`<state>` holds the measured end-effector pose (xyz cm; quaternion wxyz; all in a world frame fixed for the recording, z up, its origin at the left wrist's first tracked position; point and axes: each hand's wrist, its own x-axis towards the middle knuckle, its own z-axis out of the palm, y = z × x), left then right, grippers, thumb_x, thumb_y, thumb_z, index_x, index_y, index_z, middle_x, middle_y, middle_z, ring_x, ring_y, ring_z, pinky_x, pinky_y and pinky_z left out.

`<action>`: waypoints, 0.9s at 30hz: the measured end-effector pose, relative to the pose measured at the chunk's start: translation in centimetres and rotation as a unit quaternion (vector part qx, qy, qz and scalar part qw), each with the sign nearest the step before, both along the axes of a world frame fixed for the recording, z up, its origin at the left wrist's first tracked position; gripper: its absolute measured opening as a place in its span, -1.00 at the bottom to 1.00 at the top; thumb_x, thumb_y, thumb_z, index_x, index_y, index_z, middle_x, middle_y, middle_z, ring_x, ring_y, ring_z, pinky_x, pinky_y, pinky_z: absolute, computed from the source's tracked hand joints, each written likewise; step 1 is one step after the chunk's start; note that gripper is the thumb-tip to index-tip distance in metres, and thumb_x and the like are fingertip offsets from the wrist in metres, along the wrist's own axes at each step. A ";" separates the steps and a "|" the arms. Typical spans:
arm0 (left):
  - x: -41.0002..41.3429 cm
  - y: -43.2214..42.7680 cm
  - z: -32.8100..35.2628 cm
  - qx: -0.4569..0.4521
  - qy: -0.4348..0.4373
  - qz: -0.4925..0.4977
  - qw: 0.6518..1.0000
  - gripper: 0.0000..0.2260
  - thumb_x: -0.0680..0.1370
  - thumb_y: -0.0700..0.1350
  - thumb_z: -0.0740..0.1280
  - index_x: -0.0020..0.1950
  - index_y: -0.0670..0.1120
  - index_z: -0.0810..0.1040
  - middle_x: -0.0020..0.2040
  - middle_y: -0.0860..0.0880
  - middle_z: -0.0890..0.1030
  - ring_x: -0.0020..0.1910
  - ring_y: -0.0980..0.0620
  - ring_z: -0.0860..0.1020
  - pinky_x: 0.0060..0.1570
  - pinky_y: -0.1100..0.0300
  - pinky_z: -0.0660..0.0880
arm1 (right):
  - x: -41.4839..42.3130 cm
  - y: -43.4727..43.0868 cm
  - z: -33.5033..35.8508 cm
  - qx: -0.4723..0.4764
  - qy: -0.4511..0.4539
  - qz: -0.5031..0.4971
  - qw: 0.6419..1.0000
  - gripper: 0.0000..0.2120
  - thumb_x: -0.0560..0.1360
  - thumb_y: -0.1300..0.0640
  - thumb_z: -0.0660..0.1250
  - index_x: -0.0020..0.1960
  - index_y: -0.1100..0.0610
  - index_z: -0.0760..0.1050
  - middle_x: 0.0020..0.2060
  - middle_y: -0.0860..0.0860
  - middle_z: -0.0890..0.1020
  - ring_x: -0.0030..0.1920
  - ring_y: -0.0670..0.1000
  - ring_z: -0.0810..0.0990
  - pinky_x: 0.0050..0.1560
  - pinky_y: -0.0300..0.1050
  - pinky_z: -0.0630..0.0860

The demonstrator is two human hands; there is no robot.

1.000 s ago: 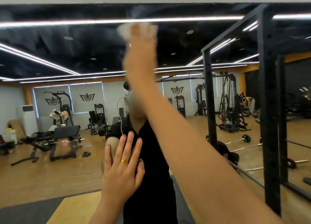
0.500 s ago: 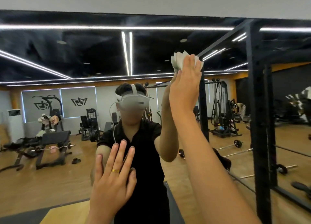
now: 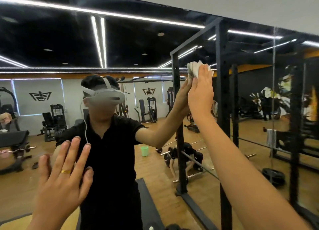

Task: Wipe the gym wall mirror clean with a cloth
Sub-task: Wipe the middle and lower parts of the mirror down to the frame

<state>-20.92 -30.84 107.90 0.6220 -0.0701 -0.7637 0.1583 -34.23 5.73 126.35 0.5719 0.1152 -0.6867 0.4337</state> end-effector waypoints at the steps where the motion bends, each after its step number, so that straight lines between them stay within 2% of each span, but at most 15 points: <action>1: 0.0 0.1 0.1 0.003 0.000 -0.002 1.000 -0.44 0.63 0.02 0.12 0.59 -0.19 0.35 0.63 -0.24 0.23 0.62 -0.25 0.21 0.42 -0.49 0.16 | -0.1 -0.4 -1.4 0.001 0.003 0.004 1.000 -0.42 0.66 0.04 0.04 0.62 0.26 0.17 0.60 0.18 0.26 0.61 0.11 0.19 0.62 -0.02 0.11; 3: 0.1 0.0 0.1 0.006 0.001 -0.004 1.000 -0.45 0.63 0.02 0.13 0.58 -0.20 0.36 0.63 -0.24 0.24 0.62 -0.24 0.21 0.41 -0.50 0.17 | 0.2 -0.8 -4.1 0.032 -0.002 -0.003 0.999 -0.41 0.67 -0.02 0.00 0.65 0.18 0.13 0.63 0.12 0.21 0.61 0.06 0.18 0.60 -0.10 0.09; 5: 0.3 0.0 0.2 0.012 -0.005 -0.017 1.000 -0.45 0.63 0.01 0.15 0.57 -0.22 0.37 0.63 -0.24 0.24 0.62 -0.24 0.20 0.39 -0.51 0.18 | 0.7 -0.4 -5.5 0.052 -0.018 -0.022 0.998 -0.48 0.74 0.00 0.04 0.67 0.04 0.07 0.65 0.06 0.15 0.57 0.04 0.27 0.50 -0.12 0.22; 7: 0.4 0.7 0.4 0.014 -0.007 -0.046 0.999 -0.46 0.62 -0.02 0.16 0.55 -0.25 0.38 0.63 -0.25 0.24 0.62 -0.24 0.20 0.41 -0.50 0.19 | 0.7 1.5 -3.8 0.054 -0.031 -0.025 0.998 -0.48 0.75 0.06 0.07 0.68 -0.02 0.05 0.63 0.08 0.20 0.49 0.02 0.36 0.39 -0.15 0.29; 9: 0.4 2.7 1.0 -0.012 -0.015 -0.077 0.997 -0.47 0.62 -0.04 0.18 0.54 -0.26 0.39 0.64 -0.22 0.23 0.63 -0.22 0.20 0.48 -0.42 0.18 | 0.3 3.7 -0.8 0.034 -0.028 -0.009 0.999 -0.48 0.73 0.14 0.12 0.66 0.09 0.11 0.56 0.17 0.31 0.46 0.10 0.41 0.46 -0.01 0.37; 11: -0.2 5.7 2.2 -0.052 -0.029 -0.098 0.993 -0.48 0.62 -0.04 0.19 0.55 -0.22 0.39 0.64 -0.17 0.24 0.63 -0.18 0.21 0.53 -0.35 0.15 | 0.2 4.7 1.2 0.030 -0.025 0.010 0.999 -0.50 0.70 0.23 0.13 0.62 0.25 0.17 0.55 0.23 0.31 0.54 0.17 0.32 0.55 0.09 0.28; 12: -0.7 7.3 3.1 -0.063 -0.036 -0.104 0.992 -0.48 0.63 -0.03 0.18 0.57 -0.20 0.38 0.64 -0.15 0.26 0.63 -0.16 0.21 0.53 -0.35 0.15 | 0.5 4.2 1.1 0.014 -0.026 0.022 0.999 -0.51 0.70 0.23 0.13 0.61 0.26 0.18 0.52 0.23 0.35 0.51 0.15 0.36 0.53 0.01 0.31; 14: -2.3 10.0 4.9 -0.068 -0.050 -0.103 0.991 -0.47 0.64 0.00 0.17 0.59 -0.16 0.35 0.64 -0.15 0.26 0.64 -0.14 0.20 0.53 -0.37 0.15 | 1.2 1.9 -1.4 -0.028 -0.040 0.028 0.998 -0.51 0.74 0.13 0.13 0.64 0.11 0.14 0.43 0.15 0.44 0.32 0.00 0.53 0.31 -0.19 0.49; 15: -3.1 11.1 5.5 -0.063 -0.057 -0.096 0.992 -0.46 0.64 0.01 0.18 0.60 -0.15 0.33 0.64 -0.15 0.24 0.65 -0.13 0.17 0.53 -0.37 0.13 | 1.8 0.7 -3.1 -0.033 -0.039 0.022 0.998 -0.50 0.75 0.07 0.11 0.66 0.03 0.11 0.48 0.12 0.40 0.33 -0.01 0.53 0.28 -0.16 0.53; 17: -4.7 12.5 6.1 -0.058 -0.066 -0.065 0.994 -0.43 0.65 0.04 0.18 0.63 -0.12 0.27 0.67 -0.14 0.18 0.66 -0.11 0.12 0.55 -0.37 0.07 | 2.5 0.2 -5.7 -0.004 -0.040 0.011 0.999 -0.48 0.75 0.07 0.09 0.68 0.02 0.07 0.63 0.11 0.19 0.54 0.10 0.34 0.47 0.10 0.41; 18: -5.3 13.0 5.9 -0.060 -0.064 -0.044 0.995 -0.43 0.66 0.06 0.16 0.65 -0.11 0.23 0.68 -0.14 0.14 0.67 -0.11 0.10 0.55 -0.37 0.05 | 2.2 0.7 -6.3 0.014 -0.049 0.017 0.999 -0.48 0.75 0.08 0.08 0.68 0.06 0.08 0.65 0.10 0.13 0.60 0.12 0.23 0.54 0.15 0.30; 20: -6.2 13.4 5.5 -0.064 -0.053 -0.019 0.996 -0.42 0.69 0.09 0.11 0.67 -0.12 0.17 0.69 -0.15 0.08 0.67 -0.13 0.07 0.55 -0.38 0.06 | 1.3 2.6 -6.2 0.069 -0.048 0.006 0.996 -0.49 0.75 0.08 0.06 0.67 0.07 0.07 0.66 0.08 0.10 0.63 0.12 0.15 0.59 0.19 0.21; 23: -6.5 13.8 5.6 -0.069 -0.044 -0.022 0.996 -0.42 0.71 0.10 0.09 0.68 -0.12 0.14 0.69 -0.16 0.06 0.67 -0.13 0.06 0.55 -0.37 0.07 | 0.9 3.6 -6.4 0.062 -0.050 0.011 0.997 -0.49 0.75 0.10 0.08 0.67 -0.02 0.05 0.67 0.01 0.07 0.63 0.01 0.13 0.61 0.10 0.17; 25: -6.4 14.0 5.5 -0.071 -0.043 -0.018 0.996 -0.41 0.71 0.10 0.08 0.69 -0.12 0.11 0.69 -0.16 0.05 0.68 -0.13 0.03 0.56 -0.36 0.05 | 1.1 2.7 -6.6 0.025 -0.043 0.028 0.998 -0.49 0.74 0.14 0.11 0.66 0.01 0.09 0.66 0.02 0.11 0.62 -0.02 0.10 0.60 0.00 0.12; 27: -6.3 14.1 5.2 -0.072 -0.042 -0.015 0.996 -0.42 0.71 0.09 0.05 0.69 -0.12 0.10 0.69 -0.17 0.03 0.68 -0.13 -0.01 0.57 -0.36 0.04 | 1.1 1.6 -6.8 0.000 -0.031 0.025 0.999 -0.49 0.73 0.15 0.11 0.66 0.08 0.13 0.65 0.07 0.15 0.63 -0.01 0.10 0.62 0.00 0.10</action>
